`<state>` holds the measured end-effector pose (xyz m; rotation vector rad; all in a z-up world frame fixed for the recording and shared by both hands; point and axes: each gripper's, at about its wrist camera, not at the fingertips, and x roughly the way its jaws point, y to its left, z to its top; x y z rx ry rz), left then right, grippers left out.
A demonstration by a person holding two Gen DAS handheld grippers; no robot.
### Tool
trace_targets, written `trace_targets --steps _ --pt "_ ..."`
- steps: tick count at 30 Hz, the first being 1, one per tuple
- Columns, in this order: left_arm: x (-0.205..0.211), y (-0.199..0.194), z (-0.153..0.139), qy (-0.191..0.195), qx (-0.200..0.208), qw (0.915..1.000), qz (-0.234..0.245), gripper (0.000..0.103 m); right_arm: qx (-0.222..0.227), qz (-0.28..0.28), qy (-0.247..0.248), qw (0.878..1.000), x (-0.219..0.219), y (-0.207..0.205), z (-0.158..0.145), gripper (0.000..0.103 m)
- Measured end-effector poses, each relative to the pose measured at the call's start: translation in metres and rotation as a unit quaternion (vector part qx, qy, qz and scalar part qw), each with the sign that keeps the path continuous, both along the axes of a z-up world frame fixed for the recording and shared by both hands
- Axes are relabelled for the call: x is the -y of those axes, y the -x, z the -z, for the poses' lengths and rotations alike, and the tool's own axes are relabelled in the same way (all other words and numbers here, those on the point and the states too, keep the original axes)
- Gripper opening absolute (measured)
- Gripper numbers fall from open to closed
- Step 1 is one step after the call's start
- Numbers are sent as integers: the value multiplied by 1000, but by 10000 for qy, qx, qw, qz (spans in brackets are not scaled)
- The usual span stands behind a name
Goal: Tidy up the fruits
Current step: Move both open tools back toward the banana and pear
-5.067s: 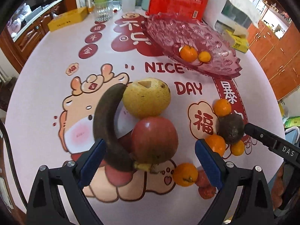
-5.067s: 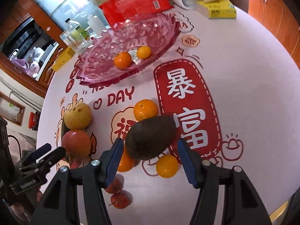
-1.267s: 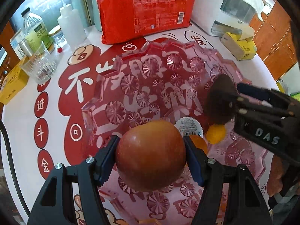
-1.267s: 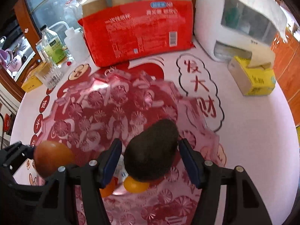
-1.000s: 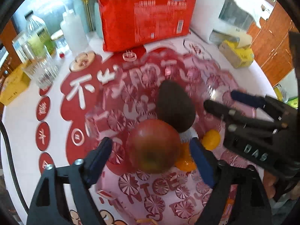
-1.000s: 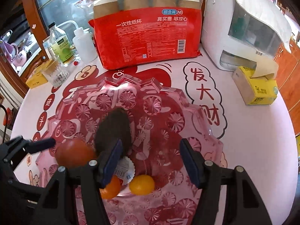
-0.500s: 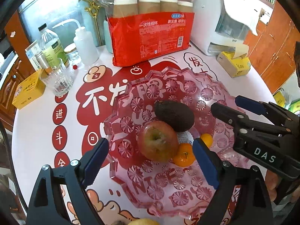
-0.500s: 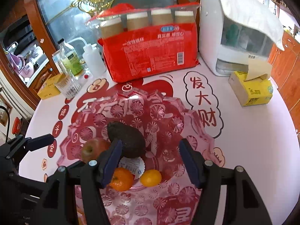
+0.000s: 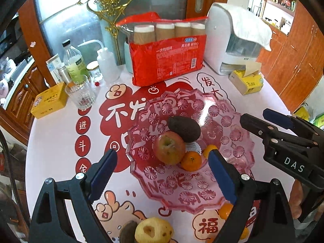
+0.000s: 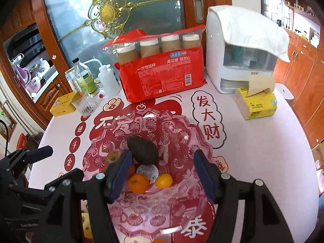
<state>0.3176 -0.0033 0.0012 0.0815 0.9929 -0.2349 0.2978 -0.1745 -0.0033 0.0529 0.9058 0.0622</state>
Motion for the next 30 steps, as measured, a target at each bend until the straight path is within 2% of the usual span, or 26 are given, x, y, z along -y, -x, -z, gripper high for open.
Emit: trace_targets --steps 13,21,30 --pt "-10 62 -44 127 390 9991 -131 93 321 -91 39 9994 1 58 -43 64" --pt "-23 115 -70 165 748 9964 -361 97 589 -458 -25 9972 -12 106 -69 64" --pt "-49 163 -87 158 962 9922 -775 98 679 -841 -208 9939 -26 145 -77 64"
